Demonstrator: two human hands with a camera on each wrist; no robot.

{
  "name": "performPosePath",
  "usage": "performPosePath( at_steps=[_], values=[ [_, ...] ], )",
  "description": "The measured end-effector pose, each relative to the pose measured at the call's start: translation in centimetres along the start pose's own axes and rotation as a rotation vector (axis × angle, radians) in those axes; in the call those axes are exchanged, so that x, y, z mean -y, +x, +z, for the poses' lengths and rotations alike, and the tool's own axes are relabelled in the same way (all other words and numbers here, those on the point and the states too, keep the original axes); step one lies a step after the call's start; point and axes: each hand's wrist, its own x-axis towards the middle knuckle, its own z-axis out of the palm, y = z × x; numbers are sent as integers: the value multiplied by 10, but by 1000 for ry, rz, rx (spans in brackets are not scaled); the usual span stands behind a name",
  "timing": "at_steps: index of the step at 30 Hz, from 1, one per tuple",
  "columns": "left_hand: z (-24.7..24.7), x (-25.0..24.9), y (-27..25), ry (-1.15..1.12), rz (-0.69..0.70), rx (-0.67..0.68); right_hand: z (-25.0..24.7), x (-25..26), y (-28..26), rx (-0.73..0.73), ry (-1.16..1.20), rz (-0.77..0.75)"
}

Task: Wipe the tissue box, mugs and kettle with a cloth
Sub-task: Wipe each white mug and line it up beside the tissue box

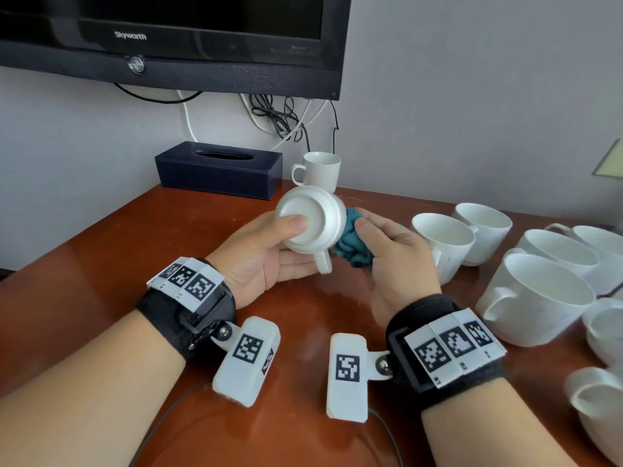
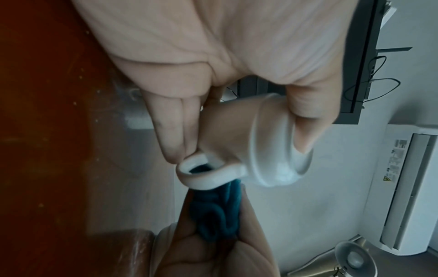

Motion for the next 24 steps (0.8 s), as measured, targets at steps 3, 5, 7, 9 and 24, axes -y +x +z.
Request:
performPosePath(
  at_steps=[3,5,7,9,24],
  values=[
    [-1,0,2,-13,42,-43,4,1,-3,47,91,86],
    [-2,0,3,-29,64,-100,7,2,-7,116,122,118],
    [-4,0,5,-46,84,-179,9,3,-10,187,149,144],
    [-4,0,7,-53,100,-242,11,4,-14,248,190,167],
    [-7,-1,-1,132,21,33,8,6,-1,-11,368,260]
  ],
)
